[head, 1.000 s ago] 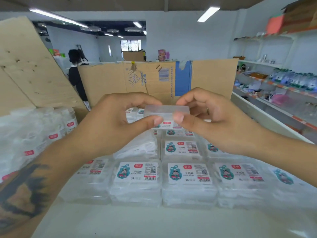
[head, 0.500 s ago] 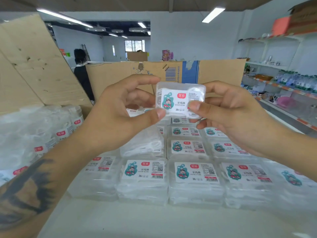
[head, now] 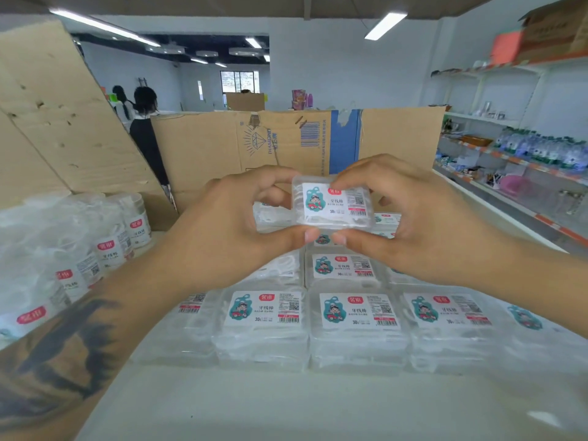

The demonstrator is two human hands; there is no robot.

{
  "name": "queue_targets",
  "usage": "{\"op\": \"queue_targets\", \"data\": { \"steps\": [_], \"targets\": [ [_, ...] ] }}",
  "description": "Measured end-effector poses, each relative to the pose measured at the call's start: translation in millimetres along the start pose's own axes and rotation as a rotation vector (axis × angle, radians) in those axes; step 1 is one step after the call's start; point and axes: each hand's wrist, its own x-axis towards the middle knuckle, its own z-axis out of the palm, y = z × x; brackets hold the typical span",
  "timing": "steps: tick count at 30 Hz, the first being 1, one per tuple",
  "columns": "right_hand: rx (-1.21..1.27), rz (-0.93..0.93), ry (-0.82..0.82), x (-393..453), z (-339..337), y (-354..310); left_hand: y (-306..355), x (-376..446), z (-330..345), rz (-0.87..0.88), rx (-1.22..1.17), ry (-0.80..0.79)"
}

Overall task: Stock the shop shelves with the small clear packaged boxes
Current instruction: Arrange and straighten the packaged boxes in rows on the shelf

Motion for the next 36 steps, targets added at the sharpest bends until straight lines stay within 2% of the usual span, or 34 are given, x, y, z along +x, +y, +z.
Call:
{"op": "queue_targets", "data": {
  "steps": [2,7,12,23,30,34,36],
  "targets": [
    [-0.017,0.059,-0.04,2.4,-0.1,3.2,-0.6,0.1,-4.1,-0.061,0.079,-0.085],
    [-0.061,0.373,-0.122,16.8,-4.5,17.7,-1.5,-2.7,-21.6,-0.154,0.201,-0.233],
    [-0.11,0.436,-0.243,32.2,13.1,27.4,-0.2,-5.9,-25.2,-0.163,0.3,-0.367],
    [-0.198,0.396,-0.279,30.9,23.4,35.7,2.9,-8.5,-28.1,-0.12,0.315,-0.39],
    [-0.07,0.435,-0.328,25.8,3.6,37.2,2.1,-7.6,-29.7,-0.127,0.312,-0.422],
    [0.172,0.465,-0.229,20.3,-12.1,28.0,-1.0,-5.3,-25.5,-0.14,0.225,-0.34],
    [0.193,0.41,-0.165,16.1,-17.6,15.8,-3.4,-4.5,-21.6,-0.142,0.143,-0.259]
  ]
}}
